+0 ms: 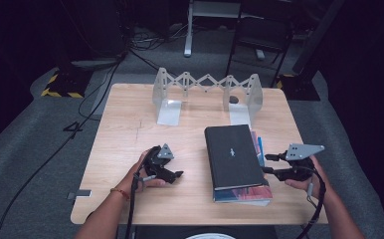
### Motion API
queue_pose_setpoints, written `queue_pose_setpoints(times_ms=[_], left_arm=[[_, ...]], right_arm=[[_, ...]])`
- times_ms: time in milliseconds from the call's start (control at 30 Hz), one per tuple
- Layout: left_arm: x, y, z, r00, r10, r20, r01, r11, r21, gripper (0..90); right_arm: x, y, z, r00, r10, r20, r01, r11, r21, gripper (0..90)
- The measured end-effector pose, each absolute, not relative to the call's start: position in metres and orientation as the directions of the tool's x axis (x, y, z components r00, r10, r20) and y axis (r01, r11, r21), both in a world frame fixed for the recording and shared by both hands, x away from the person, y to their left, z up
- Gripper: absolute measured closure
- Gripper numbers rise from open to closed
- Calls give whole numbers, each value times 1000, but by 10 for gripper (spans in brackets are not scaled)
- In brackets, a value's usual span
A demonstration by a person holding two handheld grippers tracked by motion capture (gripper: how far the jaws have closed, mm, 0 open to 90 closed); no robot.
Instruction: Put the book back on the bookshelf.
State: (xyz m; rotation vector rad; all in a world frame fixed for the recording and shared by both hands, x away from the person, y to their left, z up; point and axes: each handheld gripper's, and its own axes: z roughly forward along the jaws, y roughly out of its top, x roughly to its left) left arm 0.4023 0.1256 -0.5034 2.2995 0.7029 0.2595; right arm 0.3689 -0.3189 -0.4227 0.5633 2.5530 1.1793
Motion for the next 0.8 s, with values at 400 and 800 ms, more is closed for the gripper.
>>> queue_pose_setpoints(times_ms=[400, 800], left_arm=[[409, 74, -483, 882, 472, 1, 316, -592, 742, 214], [412, 59, -477, 891, 454, -5, 288, -556, 780, 240]], right_arm=[[356, -314, -433, -901, 427, -76, 215, 593, 776, 500], [350, -306, -435, -927, 370, -61, 183, 587, 788, 503]])
